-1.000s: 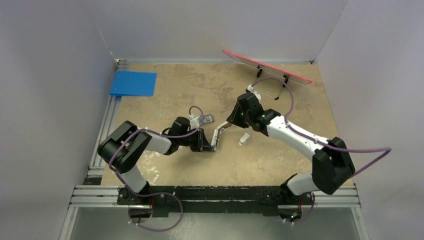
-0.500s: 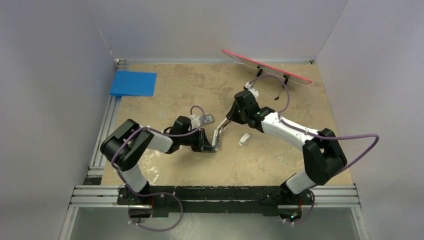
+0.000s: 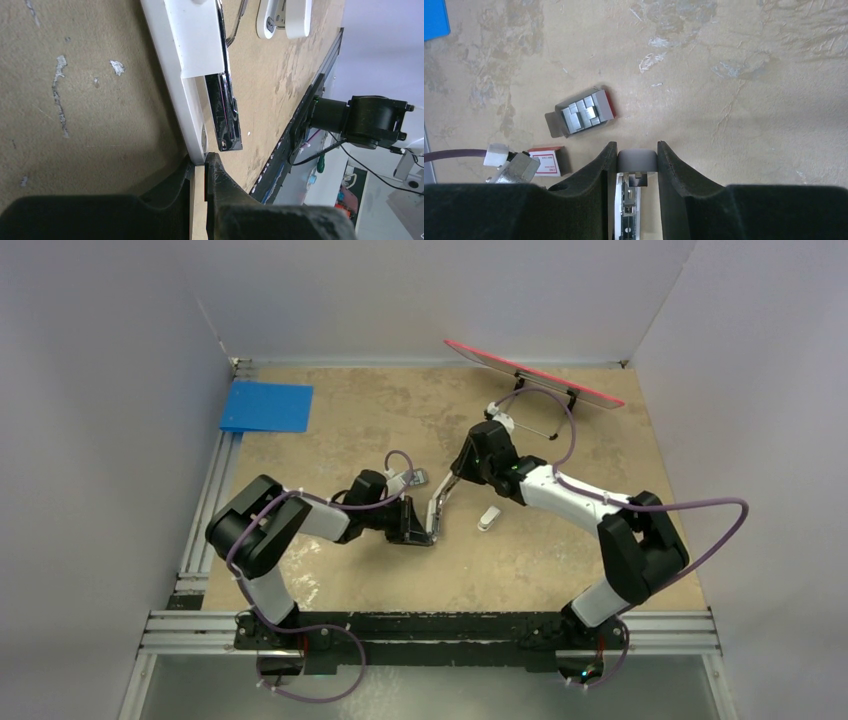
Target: Load the staples into the stapler
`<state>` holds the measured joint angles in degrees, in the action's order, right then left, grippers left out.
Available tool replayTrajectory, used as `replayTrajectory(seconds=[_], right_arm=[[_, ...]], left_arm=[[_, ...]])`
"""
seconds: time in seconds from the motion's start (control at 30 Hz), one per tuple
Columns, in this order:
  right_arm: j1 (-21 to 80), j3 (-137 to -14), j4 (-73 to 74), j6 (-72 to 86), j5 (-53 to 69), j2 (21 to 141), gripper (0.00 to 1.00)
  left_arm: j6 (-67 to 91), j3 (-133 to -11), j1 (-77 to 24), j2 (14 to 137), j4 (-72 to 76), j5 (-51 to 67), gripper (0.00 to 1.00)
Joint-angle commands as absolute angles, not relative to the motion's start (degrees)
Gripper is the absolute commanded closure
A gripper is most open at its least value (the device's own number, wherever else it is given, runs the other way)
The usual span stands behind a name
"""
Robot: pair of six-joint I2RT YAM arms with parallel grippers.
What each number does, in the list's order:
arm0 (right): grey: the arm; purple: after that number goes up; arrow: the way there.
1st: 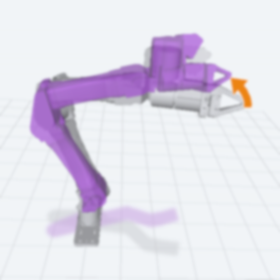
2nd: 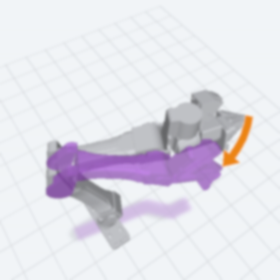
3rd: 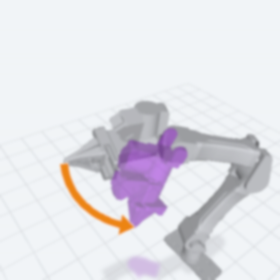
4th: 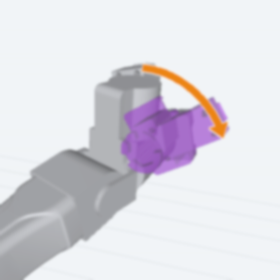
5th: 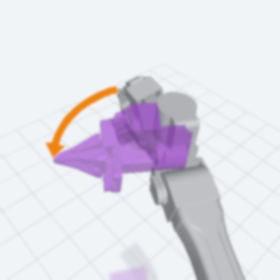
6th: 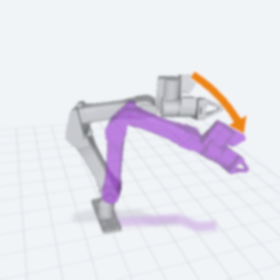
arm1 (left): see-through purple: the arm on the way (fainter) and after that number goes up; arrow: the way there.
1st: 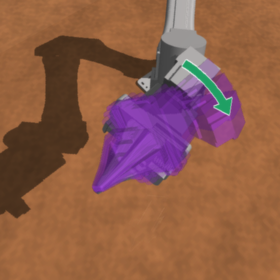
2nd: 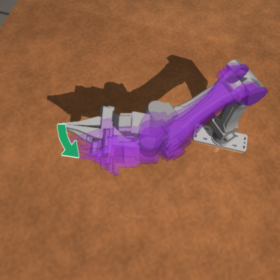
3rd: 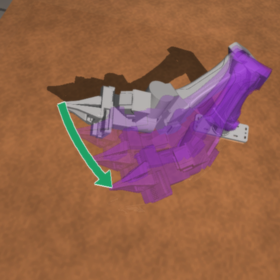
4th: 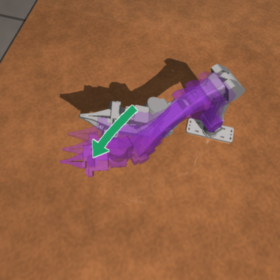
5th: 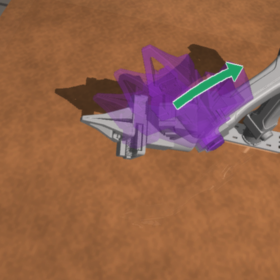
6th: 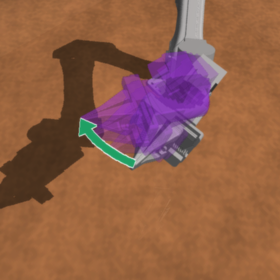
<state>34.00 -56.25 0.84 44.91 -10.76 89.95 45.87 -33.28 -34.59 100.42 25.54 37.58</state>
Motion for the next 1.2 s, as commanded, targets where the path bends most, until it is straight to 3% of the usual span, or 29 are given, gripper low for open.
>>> replayTrajectory(seconds=[0.0, 0.13, 0.4, 0.73, 0.87, 1.17], right_arm=[[34.22, -56.45, 0.27, 42.58, -10.75, 89.68, 0.66], [34.22, -55.47, -1.57, 41.95, -8.60, 88.59, 0.62], [34.32, -51.16, -1.30, 45.64, -8.12, 86.16, 0.44], [36.66, -45.33, -11.28, 48.26, -2.97, 85.96, 0.25], [40.29, -46.19, -12.52, 51.62, -7.21, 88.79, 0.26], [43.74, -46.27, -8.50, 57.85, -16.08, 91.43, 0.39]], left_arm=[[43.16, -33.73, -35.27, 102.04, 21.27, 33.52, 1.00], [43.82, -33.85, -35.27, 102.11, 21.45, 33.49, 1.00], [48.37, -34.50, -35.29, 101.97, 21.01, 32.03, 1.00], [51.51, -35.38, -35.27, 102.80, 21.94, 32.92, 1.00], [52.49, -35.42, -35.27, 102.71, 23.09, 33.31, 1.00], [53.34, -35.07, -35.24, 103.14, 24.24, 33.75, 1.00]])
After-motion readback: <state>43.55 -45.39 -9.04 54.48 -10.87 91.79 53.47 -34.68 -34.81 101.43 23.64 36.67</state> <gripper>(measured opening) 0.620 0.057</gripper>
